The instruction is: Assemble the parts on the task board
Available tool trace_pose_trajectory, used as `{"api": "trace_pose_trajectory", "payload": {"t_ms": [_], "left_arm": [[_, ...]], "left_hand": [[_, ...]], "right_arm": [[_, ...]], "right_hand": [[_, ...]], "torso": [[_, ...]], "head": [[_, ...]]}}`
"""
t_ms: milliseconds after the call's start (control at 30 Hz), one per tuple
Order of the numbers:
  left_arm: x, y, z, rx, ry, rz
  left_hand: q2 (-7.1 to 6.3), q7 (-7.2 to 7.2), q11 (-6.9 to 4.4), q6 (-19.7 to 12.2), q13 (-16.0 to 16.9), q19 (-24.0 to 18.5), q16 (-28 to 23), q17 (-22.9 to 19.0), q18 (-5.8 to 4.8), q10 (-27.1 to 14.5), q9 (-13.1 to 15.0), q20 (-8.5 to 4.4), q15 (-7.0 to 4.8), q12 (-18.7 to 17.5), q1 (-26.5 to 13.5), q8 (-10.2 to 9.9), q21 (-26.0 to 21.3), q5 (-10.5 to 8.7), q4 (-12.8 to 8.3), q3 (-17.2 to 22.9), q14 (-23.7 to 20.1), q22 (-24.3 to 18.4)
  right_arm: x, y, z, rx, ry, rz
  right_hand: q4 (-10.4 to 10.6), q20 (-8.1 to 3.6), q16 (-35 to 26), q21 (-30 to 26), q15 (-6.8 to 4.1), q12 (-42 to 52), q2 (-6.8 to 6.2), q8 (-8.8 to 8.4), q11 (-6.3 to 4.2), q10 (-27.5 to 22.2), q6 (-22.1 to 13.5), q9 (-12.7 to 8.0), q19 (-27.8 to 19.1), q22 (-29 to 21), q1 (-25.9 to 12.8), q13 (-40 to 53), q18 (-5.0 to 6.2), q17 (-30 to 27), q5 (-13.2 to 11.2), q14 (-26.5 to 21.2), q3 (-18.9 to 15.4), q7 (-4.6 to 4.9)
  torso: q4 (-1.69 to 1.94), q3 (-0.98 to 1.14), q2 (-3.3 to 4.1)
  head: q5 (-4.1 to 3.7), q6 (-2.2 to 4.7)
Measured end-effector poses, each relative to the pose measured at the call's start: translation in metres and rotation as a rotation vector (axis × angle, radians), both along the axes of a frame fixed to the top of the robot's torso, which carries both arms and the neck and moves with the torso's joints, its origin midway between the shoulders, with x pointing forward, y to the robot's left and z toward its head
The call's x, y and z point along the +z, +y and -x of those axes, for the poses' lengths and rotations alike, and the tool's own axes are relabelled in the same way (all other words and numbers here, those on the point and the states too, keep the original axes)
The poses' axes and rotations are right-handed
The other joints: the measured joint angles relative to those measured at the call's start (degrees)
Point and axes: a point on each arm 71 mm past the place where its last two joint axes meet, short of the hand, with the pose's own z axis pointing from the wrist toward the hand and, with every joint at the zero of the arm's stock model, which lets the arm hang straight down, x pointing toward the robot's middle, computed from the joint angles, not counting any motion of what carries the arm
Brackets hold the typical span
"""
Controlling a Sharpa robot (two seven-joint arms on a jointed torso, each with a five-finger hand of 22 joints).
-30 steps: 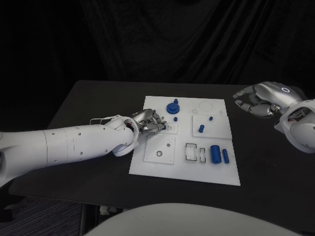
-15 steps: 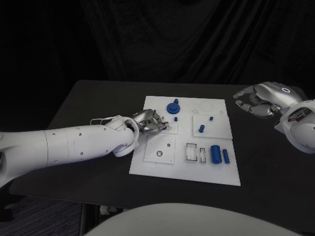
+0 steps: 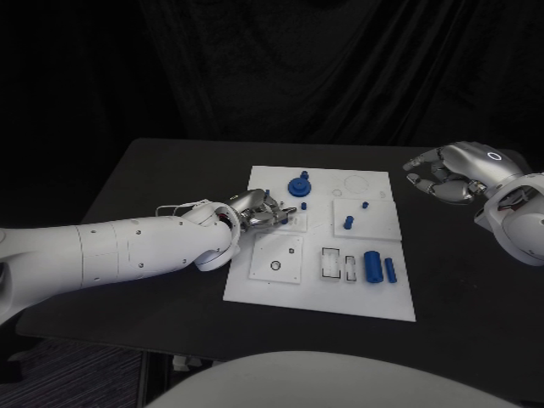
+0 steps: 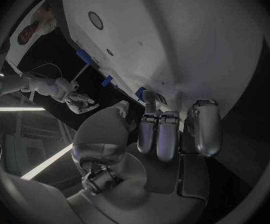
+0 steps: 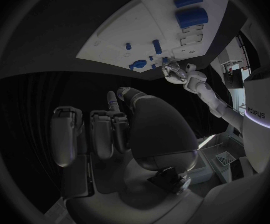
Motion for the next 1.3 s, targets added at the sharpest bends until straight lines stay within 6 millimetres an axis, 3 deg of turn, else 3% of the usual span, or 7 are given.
{"api": "trace_pose_trajectory", "payload": {"t_ms": [67,367,567,633,1033,1267,1300], "left_arm": [[0.0,0.0001,0.0,0.0,0.0,0.0],[-0.0001,0.0003,-0.0004,0.0,0.0,-0.001],[-0.0003,0.0006,-0.0003,-0.004,-0.009,0.004],[0.0,0.0006,-0.0004,-0.006,-0.015,0.007],[0.0044,0.0013,-0.0014,-0.015,-0.074,0.034],[0.0063,0.0021,-0.0019,-0.018,-0.101,0.045],[0.0066,0.0024,-0.0019,-0.018,-0.105,0.047]], "left_hand": [[0.85,0.0,0.0,0.0,0.0,0.0,0.0,0.0,0.0,0.0,0.0,0.0,0.0,0.0,-0.85,-0.07,0.0,0.0,-0.06,-1.36,0.0,0.0],[1.69,-0.16,0.0,0.57,0.0,0.0,0.0,0.0,0.0,0.0,0.46,0.0,0.0,0.0,-1.69,0.12,0.0,0.0,-0.06,-3.07,0.0,0.0],[4.3,-0.51,0.0,1.74,0.0,0.0,0.0,0.0,0.0,0.0,0.7,0.0,0.0,0.0,-1.06,3.83,0.24,2.0,-0.1,-4.8,0.0,0.0],[4.58,-0.51,0.0,1.74,0.0,0.0,0.0,0.0,0.0,0.0,0.7,0.0,0.0,0.0,-0.88,4.48,0.24,2.29,-0.16,-4.87,0.0,0.0],[6.32,-0.51,0.0,1.74,0.0,0.0,0.0,0.0,0.0,0.0,0.7,0.0,0.0,0.0,-0.87,4.87,0.24,2.89,0.03,-5.69,0.0,0.0],[7.73,-0.41,0.0,0.37,0.0,0.0,0.0,0.0,0.0,0.0,0.69,0.0,0.0,0.0,-1.07,4.14,0.24,2.9,-0.07,-6.55,0.0,0.0],[7.91,-0.52,0.0,0.08,0.0,0.0,0.0,0.0,0.0,0.0,0.69,0.0,0.0,0.0,-0.9,4.14,0.24,3.59,-0.15,-6.95,0.0,0.0]], "right_arm": [[0.0,-0.0001,0.0,0.0,0.0,0.0],[0.0,-0.0002,0.0001,0.0,0.0,0.0],[-0.0001,-0.0001,0.0001,0.0,0.0,0.0],[-0.0001,-0.0001,0.0001,0.0,0.0,0.0],[-0.0001,-0.0004,0.0001,-0.001,0.001,0.0],[-0.0002,-0.0005,0.0001,-0.001,0.001,0.0],[-0.0002,-0.0005,0.0001,-0.001,0.001,0.0]], "right_hand": [[0.0,0.0,0.0,0.0,0.0,0.0,0.0,0.0,0.0,0.0,0.0,0.0,0.0,0.0,0.0,0.0,0.0,0.0,0.0,0.0,0.0,0.0],[0.0,0.0,0.0,0.0,0.0,0.0,0.0,0.0,0.0,0.0,0.0,0.0,0.0,0.05,0.0,0.0,0.0,0.0,0.0,0.0,0.0,0.0],[0.16,0.0,0.0,0.0,0.0,0.0,0.0,0.0,0.0,0.0,0.0,-0.05,0.0,0.04,0.0,0.0,0.0,0.0,0.0,0.0,0.16,0.0],[0.16,0.0,0.0,0.0,0.0,0.0,0.0,0.0,0.0,0.0,0.0,-0.09,0.0,0.04,0.0,0.0,0.0,0.0,0.0,0.0,0.16,0.0],[0.16,0.0,0.0,0.0,0.0,0.0,0.0,0.0,0.0,0.0,0.0,-0.09,0.0,0.04,0.0,0.0,0.0,0.0,0.0,0.0,0.16,0.0],[0.16,0.0,0.0,0.0,0.0,0.0,0.0,0.0,0.0,0.0,0.0,-0.08,0.0,0.03,0.0,0.0,0.01,0.0,0.0,0.0,0.16,0.0],[0.16,0.0,0.0,0.0,0.0,0.0,0.0,0.0,0.0,0.0,0.0,-0.08,0.0,0.03,0.0,0.0,0.0,0.0,0.0,0.0,0.16,0.0]], "torso": [[0.0,0.0,-0.01],[-0.02,0.01,-0.02],[-0.01,0.02,-0.02],[-0.02,0.02,-0.02],[-0.03,0.02,-0.03],[-0.03,0.02,-0.03],[-0.02,0.01,-0.03]], "head": [[0.0,0.0],[-0.01,0.0],[-0.03,0.0],[-0.03,0.0],[-0.19,0.0],[-0.2,0.0],[-0.19,0.0]]}}
